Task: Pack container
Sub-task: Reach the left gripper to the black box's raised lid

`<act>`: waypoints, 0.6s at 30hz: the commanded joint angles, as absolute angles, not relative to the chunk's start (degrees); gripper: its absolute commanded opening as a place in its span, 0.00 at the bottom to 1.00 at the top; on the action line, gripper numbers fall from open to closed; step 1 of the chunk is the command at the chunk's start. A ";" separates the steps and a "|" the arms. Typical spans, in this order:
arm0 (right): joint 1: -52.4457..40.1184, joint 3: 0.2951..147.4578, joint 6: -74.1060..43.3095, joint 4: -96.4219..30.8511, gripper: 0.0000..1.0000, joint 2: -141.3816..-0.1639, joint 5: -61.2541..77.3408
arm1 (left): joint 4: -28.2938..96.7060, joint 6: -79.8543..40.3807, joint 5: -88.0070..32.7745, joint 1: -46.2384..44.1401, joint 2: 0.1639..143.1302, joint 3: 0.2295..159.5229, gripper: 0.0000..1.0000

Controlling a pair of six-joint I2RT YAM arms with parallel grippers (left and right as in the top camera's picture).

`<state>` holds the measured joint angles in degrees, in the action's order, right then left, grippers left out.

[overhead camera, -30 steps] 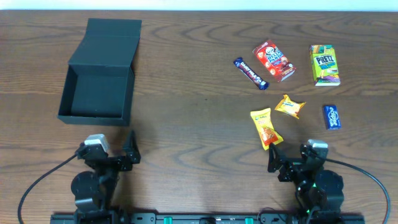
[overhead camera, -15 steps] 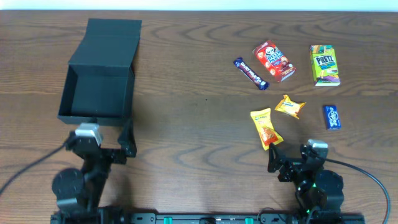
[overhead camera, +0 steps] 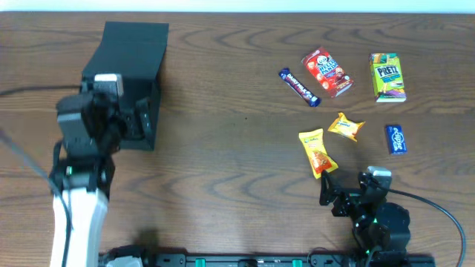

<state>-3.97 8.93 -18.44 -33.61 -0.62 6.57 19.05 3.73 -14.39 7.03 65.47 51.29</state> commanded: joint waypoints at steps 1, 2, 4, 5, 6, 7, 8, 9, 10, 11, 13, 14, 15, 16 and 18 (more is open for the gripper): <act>-3.99 8.73 -18.20 -33.63 0.99 -0.32 5.82 | 19.51 5.41 -13.52 7.09 72.40 55.09 0.95; -3.99 8.73 -18.20 -33.63 0.99 -0.32 5.82 | 19.49 5.41 -13.41 7.09 74.89 56.01 0.95; -3.99 8.73 -18.17 -33.63 0.99 -0.32 5.82 | 19.46 5.41 -12.91 7.09 79.29 57.36 0.95; -3.99 8.73 -18.20 -33.63 0.99 -0.32 5.82 | 19.33 5.41 -12.93 7.09 81.47 57.69 0.95; -3.99 8.73 -18.20 -33.63 0.99 -0.32 5.82 | 18.65 5.37 -13.15 7.09 83.46 57.71 0.95; -3.99 8.73 -18.20 -33.63 0.99 -0.32 5.82 | 18.26 5.37 -13.15 7.09 84.44 57.71 0.95; -3.99 8.73 -18.20 -33.63 0.99 -0.32 5.82 | 18.17 5.37 -13.19 7.09 85.45 57.71 0.95; -3.99 8.73 -18.20 -33.63 0.99 -0.32 5.82 | 18.37 5.34 -13.37 7.09 86.24 57.69 0.95; -3.99 8.73 -18.20 -33.61 0.99 -0.32 5.82 | 18.55 5.34 -13.82 7.09 86.70 57.69 0.95; -3.99 8.73 -18.20 -33.63 0.99 -0.32 5.82 | 18.59 5.37 -14.72 7.09 87.00 57.69 0.95; -3.99 8.73 -18.20 -33.63 0.99 -0.32 5.82 | 18.55 5.34 -15.07 7.09 87.33 57.65 0.95; -3.99 8.73 -18.20 -33.63 0.99 -0.32 5.82 | 18.55 5.39 -15.05 7.09 87.57 57.58 0.95; -3.99 8.73 -18.20 -33.63 0.99 -0.32 5.82 | 18.59 5.37 -15.05 7.09 87.83 57.56 0.95; -3.99 8.73 -18.20 -33.63 0.99 -0.32 5.82 | 18.57 5.37 -15.00 7.09 88.20 57.49 0.95; -3.99 8.73 -18.20 -33.63 0.99 -0.32 5.82 | 18.57 5.34 -15.00 7.09 89.21 57.49 0.95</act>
<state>-3.97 8.93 -18.44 -33.56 -0.62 6.55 18.61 4.58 -14.61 7.03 87.74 56.01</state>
